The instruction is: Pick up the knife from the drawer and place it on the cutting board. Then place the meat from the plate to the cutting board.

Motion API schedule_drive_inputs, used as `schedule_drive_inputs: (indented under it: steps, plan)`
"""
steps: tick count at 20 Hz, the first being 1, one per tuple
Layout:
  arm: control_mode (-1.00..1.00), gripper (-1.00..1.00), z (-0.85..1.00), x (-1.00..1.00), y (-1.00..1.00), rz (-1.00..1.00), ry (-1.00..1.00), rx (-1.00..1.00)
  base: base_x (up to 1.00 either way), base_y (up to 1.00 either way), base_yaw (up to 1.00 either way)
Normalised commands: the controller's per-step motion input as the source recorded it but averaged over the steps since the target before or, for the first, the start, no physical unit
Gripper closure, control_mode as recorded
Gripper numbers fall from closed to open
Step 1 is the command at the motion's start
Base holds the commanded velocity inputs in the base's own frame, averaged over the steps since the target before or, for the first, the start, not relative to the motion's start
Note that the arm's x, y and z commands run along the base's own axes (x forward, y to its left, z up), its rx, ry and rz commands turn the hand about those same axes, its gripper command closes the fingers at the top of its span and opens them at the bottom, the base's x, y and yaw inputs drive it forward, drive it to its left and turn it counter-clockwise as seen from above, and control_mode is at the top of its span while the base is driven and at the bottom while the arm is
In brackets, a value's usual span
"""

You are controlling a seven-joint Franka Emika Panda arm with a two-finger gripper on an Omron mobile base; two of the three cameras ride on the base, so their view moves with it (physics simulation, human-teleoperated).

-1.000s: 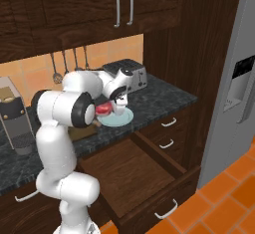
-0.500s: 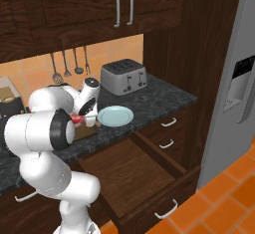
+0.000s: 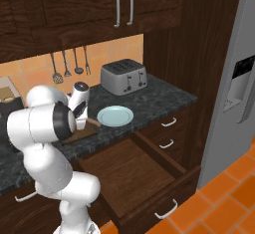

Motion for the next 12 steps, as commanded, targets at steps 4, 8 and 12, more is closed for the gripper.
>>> schedule_drive_inputs:
  steps: [4, 8, 12]
  plan:
    - [-1.0, -1.0, 0.38, -0.01, -0.08, -0.02, 0.02, 0.0, 0.0, 0.0, 0.0]
    - [-1.0, -1.0, 0.52, -0.44, -0.23, -0.04, 0.0, 0.01, 0.0, 0.0, 0.0]
    - [-1.0, -1.0, 0.55, -0.91, -0.65, -0.01, 0.0, 0.08, 0.0, 0.0, 0.0]
